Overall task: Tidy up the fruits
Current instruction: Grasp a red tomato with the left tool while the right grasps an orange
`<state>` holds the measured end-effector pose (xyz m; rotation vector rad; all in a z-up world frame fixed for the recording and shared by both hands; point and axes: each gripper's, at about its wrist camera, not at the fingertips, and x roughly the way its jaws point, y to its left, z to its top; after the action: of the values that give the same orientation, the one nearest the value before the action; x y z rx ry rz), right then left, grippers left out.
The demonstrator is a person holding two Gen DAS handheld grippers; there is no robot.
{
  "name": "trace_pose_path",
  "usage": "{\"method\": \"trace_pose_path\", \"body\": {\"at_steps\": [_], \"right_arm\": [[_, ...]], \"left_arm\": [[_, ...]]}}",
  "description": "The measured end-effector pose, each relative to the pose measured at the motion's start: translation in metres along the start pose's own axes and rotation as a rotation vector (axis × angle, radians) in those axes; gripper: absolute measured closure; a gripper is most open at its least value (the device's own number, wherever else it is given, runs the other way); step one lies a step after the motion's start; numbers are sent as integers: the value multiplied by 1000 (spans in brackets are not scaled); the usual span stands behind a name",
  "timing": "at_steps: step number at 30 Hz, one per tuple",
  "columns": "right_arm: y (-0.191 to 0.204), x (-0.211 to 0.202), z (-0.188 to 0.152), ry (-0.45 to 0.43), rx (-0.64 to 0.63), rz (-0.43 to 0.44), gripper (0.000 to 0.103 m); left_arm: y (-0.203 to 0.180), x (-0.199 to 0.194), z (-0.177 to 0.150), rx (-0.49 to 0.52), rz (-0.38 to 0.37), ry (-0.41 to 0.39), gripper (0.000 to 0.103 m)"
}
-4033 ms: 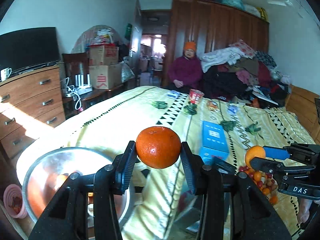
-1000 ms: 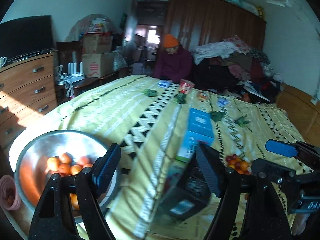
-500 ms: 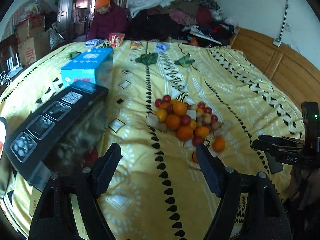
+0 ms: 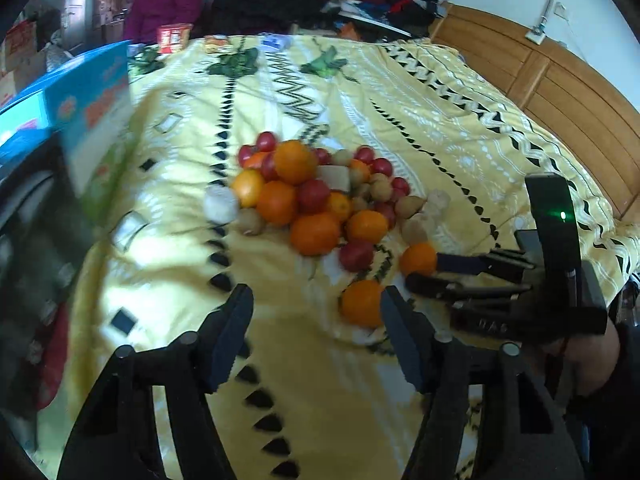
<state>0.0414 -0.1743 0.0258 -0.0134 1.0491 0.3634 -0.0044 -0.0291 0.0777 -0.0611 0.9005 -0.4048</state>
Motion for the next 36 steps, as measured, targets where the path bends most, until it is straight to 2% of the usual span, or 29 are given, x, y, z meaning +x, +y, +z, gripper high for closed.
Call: {"method": "trace_pose_path", "body": {"at_steps": [3,5,10,17,21,26,28,31,36], "right_arm": [[-10,-4,-6,-29,44,34,62],[-17,-10,-11,-47,79,63,64],[-25,-16,-24,-63,124,106,65],[-25,-20,-22,-81,121,119,64],[-22,-15,-13,-77,92,122,64],[-16,-3,-1,-72,46,128,64],[-17,0,0,-70,47,141,63],[-15,6,1,-54,36,159,56],[-15,6,3,-77,44,167,56]], "left_arm": [[-12,27,10,34,-61,29,44],[-17,47,14,54,-94,64,52],[-20,79,17,66,-80,122,55],[-29,91,19,93,-72,122,55],[-24,98,19,75,-99,120,55],[-20,101,18,64,-110,117,64],[-19,104,18,56,-118,123,64],[-14,106,17,33,-139,110,65],[-13,106,17,32,-148,108,67]]}}
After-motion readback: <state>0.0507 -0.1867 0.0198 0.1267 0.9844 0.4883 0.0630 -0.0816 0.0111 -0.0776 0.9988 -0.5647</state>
